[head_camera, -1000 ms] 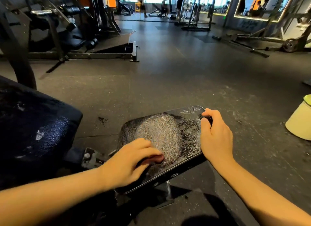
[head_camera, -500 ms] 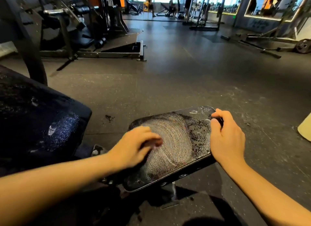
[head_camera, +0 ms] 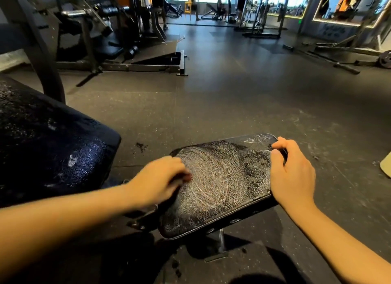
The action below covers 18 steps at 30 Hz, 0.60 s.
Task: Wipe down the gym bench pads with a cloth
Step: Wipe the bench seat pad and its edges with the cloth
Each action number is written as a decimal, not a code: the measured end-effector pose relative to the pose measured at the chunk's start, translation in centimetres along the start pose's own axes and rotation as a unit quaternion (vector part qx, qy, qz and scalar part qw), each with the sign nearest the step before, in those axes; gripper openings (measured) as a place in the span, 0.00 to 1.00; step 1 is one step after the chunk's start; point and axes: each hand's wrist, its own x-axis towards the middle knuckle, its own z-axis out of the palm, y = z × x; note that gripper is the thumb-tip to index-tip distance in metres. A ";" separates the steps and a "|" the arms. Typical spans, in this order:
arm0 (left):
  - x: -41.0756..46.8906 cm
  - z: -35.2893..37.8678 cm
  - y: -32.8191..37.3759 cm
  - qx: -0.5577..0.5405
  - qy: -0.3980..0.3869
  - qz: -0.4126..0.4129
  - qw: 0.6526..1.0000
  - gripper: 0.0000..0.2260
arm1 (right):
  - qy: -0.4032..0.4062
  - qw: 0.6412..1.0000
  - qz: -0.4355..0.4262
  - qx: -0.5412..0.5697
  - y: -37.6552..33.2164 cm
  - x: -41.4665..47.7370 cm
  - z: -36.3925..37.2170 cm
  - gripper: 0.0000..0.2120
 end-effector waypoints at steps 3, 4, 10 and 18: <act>6.1 0.4 -2.8 -0.005 0.025 -0.163 0.986 0.10 | 0.000 1.000 0.000 0.004 -0.2 -0.2 -0.2 0.12; 7.4 0.8 -2.1 -0.020 0.047 -0.176 0.983 0.10 | -0.002 1.000 0.000 0.004 -0.2 -0.2 -0.3 0.12; -1.3 -0.2 5.9 -0.108 -0.030 0.051 0.992 0.12 | -0.009 1.000 0.006 0.000 -0.3 -0.2 -0.3 0.13; 5.8 0.5 -2.1 0.021 0.006 -0.167 0.986 0.09 | -0.005 1.000 0.007 0.004 -0.6 -0.3 -0.4 0.08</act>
